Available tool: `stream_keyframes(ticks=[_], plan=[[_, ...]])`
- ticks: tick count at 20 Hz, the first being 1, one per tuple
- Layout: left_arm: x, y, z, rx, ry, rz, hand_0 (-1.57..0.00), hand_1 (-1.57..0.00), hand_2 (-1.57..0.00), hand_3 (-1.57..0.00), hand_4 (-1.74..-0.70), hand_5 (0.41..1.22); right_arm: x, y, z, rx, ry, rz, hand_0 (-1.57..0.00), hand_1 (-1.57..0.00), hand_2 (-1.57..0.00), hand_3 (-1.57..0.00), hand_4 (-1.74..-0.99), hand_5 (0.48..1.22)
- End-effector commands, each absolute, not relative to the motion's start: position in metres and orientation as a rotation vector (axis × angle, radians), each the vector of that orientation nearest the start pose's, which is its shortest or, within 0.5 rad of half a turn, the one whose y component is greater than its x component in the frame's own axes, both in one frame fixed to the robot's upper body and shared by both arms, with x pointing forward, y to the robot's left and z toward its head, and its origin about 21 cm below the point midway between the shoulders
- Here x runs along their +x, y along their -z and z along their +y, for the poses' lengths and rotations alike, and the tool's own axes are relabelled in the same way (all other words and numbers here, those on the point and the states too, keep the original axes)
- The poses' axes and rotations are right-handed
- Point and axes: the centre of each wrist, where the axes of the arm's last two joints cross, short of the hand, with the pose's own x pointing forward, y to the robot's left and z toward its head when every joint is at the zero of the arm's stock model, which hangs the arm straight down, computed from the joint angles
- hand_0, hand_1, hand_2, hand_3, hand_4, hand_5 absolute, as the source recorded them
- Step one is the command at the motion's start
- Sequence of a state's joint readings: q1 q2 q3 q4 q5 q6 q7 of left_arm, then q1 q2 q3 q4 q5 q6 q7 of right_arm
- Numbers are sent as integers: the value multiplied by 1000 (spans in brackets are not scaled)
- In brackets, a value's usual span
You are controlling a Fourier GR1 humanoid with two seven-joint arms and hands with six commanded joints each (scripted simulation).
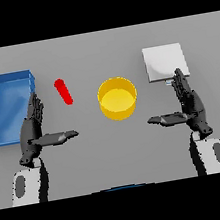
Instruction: Pick up the red beaker and tilt it to pour out 1 green nut into yellow bowl. Pick up the yellow bowl and place it on the metallic measuring scale.
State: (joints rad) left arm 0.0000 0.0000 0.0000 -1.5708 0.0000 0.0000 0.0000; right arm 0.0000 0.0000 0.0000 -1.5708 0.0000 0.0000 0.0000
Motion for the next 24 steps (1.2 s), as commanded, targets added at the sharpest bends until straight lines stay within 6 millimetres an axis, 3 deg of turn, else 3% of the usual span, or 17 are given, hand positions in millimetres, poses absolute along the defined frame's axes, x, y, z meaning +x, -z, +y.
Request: stream_keyframes(ticks=[1,6,9,14,17,24], plan=[[249,2,230,1,-1,-1570,1,1,1,1,-1151,599,248,3,-228,0,1,-1571,1,1,1,1,-1167,599],[250,4,237,1,-1,-1564,1,1,1,1,-1151,599,245,3,-227,-2,2,-1573,1,1,1,1,-1167,599],[234,-10,235,59,147,-1602,1,1,1,1,-1158,599,226,0,-224,-231,-238,-1684,1,1,1,1,-1162,594],[228,-14,238,75,198,-1574,1,1,1,1,-1164,603,222,-6,-222,-265,-269,-1662,1,1,1,1,-1183,596],[234,-6,230,85,225,-1550,1,1,1,1,-1163,604,218,-9,-218,-210,-252,-1687,1,1,1,1,-1212,607],[280,12,218,108,279,-1538,1,1,1,1,-1233,636,220,-9,-222,-195,-249,-1685,1,1,1,1,-1267,632]])
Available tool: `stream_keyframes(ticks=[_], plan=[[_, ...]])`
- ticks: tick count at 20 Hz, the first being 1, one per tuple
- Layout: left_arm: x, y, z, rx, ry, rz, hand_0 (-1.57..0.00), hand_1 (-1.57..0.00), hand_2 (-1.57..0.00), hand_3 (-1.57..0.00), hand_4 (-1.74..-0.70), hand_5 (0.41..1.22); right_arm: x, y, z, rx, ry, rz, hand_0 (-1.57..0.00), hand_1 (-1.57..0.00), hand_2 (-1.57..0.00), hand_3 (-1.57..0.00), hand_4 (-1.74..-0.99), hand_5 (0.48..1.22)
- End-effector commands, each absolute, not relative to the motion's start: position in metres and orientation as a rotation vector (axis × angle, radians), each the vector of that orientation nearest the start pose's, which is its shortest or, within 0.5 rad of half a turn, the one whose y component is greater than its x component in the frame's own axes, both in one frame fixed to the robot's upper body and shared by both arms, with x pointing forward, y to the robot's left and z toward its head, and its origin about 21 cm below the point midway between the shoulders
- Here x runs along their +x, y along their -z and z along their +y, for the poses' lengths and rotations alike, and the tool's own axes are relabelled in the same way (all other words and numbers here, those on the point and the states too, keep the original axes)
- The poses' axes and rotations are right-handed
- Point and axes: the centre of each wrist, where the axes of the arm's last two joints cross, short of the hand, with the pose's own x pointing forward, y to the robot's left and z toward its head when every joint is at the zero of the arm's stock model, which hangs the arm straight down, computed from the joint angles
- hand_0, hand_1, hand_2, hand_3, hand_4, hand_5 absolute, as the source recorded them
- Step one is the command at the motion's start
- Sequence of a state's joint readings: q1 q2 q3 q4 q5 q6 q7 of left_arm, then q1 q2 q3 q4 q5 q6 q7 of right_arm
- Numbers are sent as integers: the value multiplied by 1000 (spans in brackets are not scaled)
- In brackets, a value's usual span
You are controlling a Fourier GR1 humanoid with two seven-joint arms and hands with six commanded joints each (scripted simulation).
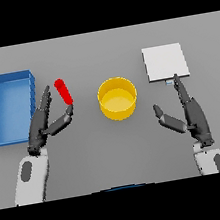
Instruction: Pick up the red beaker and tilt it to pour out 1 green nut into yellow bowl. Pick up the yellow bowl and place it on the metallic measuring scale.
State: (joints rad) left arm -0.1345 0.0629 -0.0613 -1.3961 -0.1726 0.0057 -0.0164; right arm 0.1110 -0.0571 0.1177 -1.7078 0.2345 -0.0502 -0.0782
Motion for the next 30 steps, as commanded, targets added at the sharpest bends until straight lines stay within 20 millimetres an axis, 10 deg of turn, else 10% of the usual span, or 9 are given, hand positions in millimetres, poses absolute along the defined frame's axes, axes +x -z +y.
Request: stream_keyframes(ticks=[1,24,26,30], plan=[[286,14,214,105,289,-1533,1,1,1,1,-1240,641,219,-7,-224,-189,-247,-1682,1,1,1,1,-1273,632],[364,24,191,66,278,-1523,1,1,0,1,-1348,704,217,-10,-227,-212,-243,-1692,1,1,1,1,-1261,641],[366,27,190,53,228,-1539,-119,-146,-182,-124,-1410,750,219,-11,-227,-213,-239,-1680,1,1,1,1,-1260,642],[372,26,180,89,215,-1517,-844,-874,-900,-838,-1541,997,217,-10,-231,-216,-246,-1694,1,1,1,1,-1256,646]])
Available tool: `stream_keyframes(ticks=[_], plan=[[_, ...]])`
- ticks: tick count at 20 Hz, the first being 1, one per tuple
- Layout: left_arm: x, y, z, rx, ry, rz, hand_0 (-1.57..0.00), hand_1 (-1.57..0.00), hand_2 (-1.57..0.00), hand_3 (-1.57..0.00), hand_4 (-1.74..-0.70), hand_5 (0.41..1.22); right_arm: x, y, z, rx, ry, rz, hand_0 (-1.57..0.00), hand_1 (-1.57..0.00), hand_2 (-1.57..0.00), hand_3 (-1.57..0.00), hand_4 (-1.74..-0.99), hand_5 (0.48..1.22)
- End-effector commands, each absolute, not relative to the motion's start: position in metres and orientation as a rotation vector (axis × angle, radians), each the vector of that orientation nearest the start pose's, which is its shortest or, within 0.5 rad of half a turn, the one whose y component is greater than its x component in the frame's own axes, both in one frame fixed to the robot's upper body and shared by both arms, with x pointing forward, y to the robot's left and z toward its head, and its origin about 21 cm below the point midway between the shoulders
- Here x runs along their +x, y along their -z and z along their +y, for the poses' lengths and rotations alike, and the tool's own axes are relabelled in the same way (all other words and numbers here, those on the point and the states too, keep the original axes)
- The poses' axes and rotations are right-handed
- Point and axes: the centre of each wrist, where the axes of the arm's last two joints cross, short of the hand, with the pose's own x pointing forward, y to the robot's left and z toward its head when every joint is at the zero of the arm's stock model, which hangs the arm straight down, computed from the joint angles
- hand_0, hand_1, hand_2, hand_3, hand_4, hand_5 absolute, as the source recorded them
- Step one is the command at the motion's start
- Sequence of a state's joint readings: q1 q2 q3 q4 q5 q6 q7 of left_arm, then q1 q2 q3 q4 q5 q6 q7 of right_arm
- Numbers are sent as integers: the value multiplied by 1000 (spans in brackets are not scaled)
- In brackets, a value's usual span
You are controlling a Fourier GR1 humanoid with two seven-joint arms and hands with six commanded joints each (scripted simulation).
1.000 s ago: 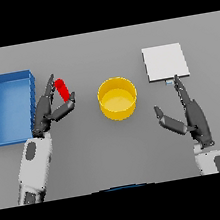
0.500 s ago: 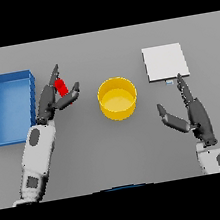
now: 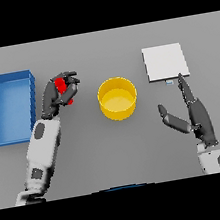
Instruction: Pick up the red beaker and tilt it to pour out 1 green nut into yellow bowl. Pick up the yellow bowl and place it on the metallic measuring scale.
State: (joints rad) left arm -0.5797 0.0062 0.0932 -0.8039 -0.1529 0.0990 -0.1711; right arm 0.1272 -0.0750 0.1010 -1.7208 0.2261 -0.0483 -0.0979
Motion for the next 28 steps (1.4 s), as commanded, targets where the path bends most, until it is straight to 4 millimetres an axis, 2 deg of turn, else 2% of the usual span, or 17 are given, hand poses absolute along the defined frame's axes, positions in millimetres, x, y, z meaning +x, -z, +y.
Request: stream_keyframes(ticks=[1,2,4,6,10,15,20,25,28], plan=[[374,23,184,107,231,-1519,-989,-1013,-1034,-926,-1575,1042,218,-10,-232,-221,-245,-1690,1,1,1,1,-1254,645],[376,24,184,106,247,-1512,-1106,-1125,-1142,-974,-1603,1078,216,-8,-229,-221,-241,-1685,1,1,1,1,-1252,644],[372,25,178,99,286,-1523,-1273,-1285,-1296,-1189,-1544,1129,218,-7,-230,-219,-239,-1675,1,1,1,1,-1254,644],[372,24,171,88,276,-1506,-1380,-1388,-1395,-1326,-1505,1162,218,-6,-229,-220,-239,-1673,1,1,1,1,-1257,645],[371,19,173,75,200,-1582,-1493,-1496,-1499,-1471,-1644,1132,213,-8,-229,-211,-234,-1697,1,1,1,1,-1262,646],[373,-7,172,97,192,-1664,-1545,-1546,-1547,-1538,-1709,1114,214,-8,-224,-231,-258,-1696,1,1,1,1,-1263,652],[381,-46,165,210,499,-1648,-1563,-1563,-1563,-1560,-1731,1124,219,-9,-227,-242,-273,-1701,1,1,1,1,-1253,666],[376,-56,158,290,685,-1607,-1564,-1565,-1565,-1562,-1733,1111,211,-7,-226,-250,-272,-1684,1,1,1,1,-1256,678],[376,-62,151,386,796,-1569,-1567,-1567,-1567,-1565,-1736,1117,216,-12,-228,-250,-271,-1686,1,1,1,1,-1255,681]])
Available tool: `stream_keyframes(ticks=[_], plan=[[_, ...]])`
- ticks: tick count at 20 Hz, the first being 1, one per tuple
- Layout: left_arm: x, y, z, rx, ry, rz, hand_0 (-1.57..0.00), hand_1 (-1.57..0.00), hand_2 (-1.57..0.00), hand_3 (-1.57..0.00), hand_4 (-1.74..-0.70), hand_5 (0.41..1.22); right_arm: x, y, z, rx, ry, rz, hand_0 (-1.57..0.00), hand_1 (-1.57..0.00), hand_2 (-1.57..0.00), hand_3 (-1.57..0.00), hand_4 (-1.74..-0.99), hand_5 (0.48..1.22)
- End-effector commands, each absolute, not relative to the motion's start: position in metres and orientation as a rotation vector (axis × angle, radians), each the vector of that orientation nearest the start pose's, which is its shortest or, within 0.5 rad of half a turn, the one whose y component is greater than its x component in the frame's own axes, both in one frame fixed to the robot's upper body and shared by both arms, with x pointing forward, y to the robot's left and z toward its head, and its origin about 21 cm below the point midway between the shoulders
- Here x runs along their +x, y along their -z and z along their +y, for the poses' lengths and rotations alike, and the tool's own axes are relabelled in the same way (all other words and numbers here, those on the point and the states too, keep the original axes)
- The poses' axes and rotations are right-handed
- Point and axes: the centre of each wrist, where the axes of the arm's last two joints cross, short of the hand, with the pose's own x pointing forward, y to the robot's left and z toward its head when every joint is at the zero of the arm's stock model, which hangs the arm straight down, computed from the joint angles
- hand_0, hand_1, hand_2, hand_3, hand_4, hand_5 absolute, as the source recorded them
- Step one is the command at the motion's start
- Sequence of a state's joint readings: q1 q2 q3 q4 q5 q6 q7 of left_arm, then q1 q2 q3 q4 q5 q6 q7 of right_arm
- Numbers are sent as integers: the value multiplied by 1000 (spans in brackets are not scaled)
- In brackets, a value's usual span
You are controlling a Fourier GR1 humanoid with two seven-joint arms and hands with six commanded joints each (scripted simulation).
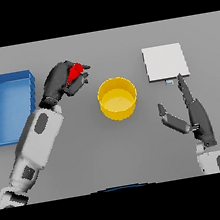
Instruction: Pick up the red beaker and tilt it to pour out 1 green nut into yellow bowl. Pick up the yellow bowl and place it on the metallic measuring scale.
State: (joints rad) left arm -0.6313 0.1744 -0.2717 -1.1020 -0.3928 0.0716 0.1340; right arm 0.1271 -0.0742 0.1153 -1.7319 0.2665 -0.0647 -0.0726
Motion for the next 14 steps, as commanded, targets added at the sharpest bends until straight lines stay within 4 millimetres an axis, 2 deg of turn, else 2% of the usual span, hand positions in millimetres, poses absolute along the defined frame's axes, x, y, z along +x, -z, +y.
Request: stream_keyframes(ticks=[1,5,10,12,13,14], plan=[[377,-62,150,435,855,-1551,-1568,-1568,-1568,-1567,-1737,1128,214,-10,-227,-241,-271,-1680,1,1,1,1,-1254,683],[381,-76,130,665,1148,-1499,-1570,-1570,-1570,-1569,-1739,1127,215,-14,-224,-222,-272,-1679,1,1,1,1,-1256,690],[385,-88,115,841,1439,-1449,-1571,-1571,-1571,-1570,-1740,1190,213,-13,-225,-220,-270,-1684,1,1,1,1,-1274,704],[387,-92,112,895,1554,-1418,-1571,-1571,-1571,-1571,-1649,1201,214,-11,-228,-221,-258,-1681,1,1,1,1,-1284,705],[389,-96,109,912,1610,-1416,-1571,-1571,-1571,-1571,-1666,1205,213,-11,-228,-214,-249,-1683,1,1,1,1,-1283,702],[391,-100,104,940,1682,-1385,-1571,-1571,-1571,-1470,-1677,1208,213,-10,-226,-201,-240,-1680,1,1,1,1,-1285,697]])
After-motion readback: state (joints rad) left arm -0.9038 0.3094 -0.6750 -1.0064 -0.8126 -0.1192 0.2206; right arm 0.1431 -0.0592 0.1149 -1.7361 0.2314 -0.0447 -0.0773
